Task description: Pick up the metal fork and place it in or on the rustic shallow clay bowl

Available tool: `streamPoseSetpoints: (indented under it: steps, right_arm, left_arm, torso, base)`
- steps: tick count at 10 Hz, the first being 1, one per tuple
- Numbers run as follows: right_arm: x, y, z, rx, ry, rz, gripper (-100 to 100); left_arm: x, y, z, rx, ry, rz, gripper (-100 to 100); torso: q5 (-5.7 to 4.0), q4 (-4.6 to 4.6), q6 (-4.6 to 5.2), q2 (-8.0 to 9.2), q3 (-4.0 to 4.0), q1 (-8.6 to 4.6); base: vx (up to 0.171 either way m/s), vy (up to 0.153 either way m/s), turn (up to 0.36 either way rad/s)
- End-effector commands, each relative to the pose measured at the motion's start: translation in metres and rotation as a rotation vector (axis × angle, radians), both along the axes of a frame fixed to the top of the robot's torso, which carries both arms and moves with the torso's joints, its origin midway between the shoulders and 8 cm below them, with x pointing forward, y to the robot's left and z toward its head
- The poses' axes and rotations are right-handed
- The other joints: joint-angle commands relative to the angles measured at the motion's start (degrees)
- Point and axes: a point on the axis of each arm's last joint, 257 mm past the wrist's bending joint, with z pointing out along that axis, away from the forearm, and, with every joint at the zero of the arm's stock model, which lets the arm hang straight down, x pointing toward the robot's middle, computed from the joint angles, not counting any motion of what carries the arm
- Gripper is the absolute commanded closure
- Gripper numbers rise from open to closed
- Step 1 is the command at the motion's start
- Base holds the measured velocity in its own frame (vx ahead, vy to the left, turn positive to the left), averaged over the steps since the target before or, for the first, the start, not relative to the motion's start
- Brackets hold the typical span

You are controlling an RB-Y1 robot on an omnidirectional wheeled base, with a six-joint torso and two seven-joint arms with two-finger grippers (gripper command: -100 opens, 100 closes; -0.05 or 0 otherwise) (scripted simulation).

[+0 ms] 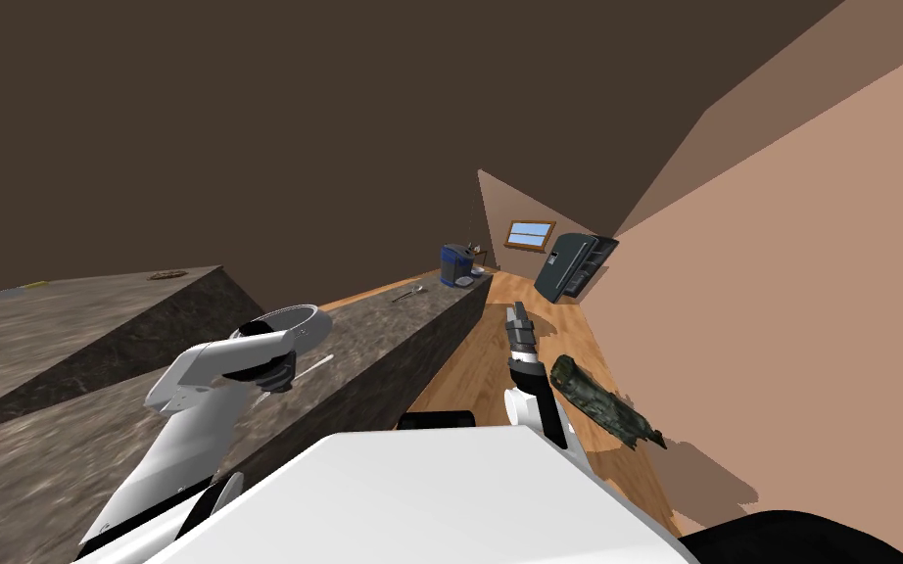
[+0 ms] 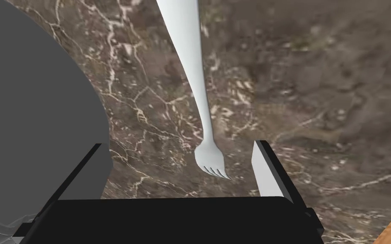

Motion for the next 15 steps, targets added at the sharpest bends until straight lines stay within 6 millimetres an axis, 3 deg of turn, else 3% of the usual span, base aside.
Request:
streamPoseSetpoints:
  steps: [1, 9, 11, 12, 13, 15]
  right_arm:
    - [0.000, 0.000, 0.000, 0.000, 0.000, 0.000, 0]
    - [0.000, 0.000, 0.000, 0.000, 0.000, 0.000, 0]
    - [0.000, 0.000, 0.000, 0.000, 0.000, 0.000, 0]
    - [0.000, 0.000, 0.000, 0.000, 0.000, 0.000, 0]
    - [0.000, 0.000, 0.000, 0.000, 0.000, 0.000, 0]
    - [0.000, 0.000, 0.000, 0.000, 0.000, 0.000, 0]
  left_arm:
    - [-0.013, -0.004, -0.008, -0.039, 0.047, 0.028, -100]
    - [-0.055, -0.023, -0.020, -0.175, 0.207, 0.119, -100]
    - [-0.056, -0.023, -0.021, -0.176, 0.208, 0.120, -100]
    - [-0.056, -0.023, -0.021, -0.178, 0.211, 0.121, 0]
    - [-0.055, -0.023, -0.031, -0.177, 0.211, 0.117, -100]
    - [-0.054, -0.023, -0.038, -0.177, 0.211, 0.115, -100]
  torso:
    - [0.00, 0.00, 0.00, 0.00, 0.00, 0.00]
    - [0.00, 0.01, -0.01, 0.09, 0.04, -0.04]
    - [-0.02, 0.04, -0.01, 0.21, 0.12, -0.07]
    - [-0.02, 0.05, -0.01, 0.22, 0.12, -0.08]
    - [-0.02, 0.05, -0.01, 0.22, 0.12, -0.08]
    - [-0.02, 0.04, -0.01, 0.21, 0.12, -0.09]
  base:
    - [0.065, 0.014, -0.013]
    - [0.043, 0.017, -0.015]
    - [0.000, 0.000, 0.000]
    - [0.000, 0.000, 0.000]
    - [0.000, 0.000, 0.000]
    - [0.000, 0.000, 0.000]
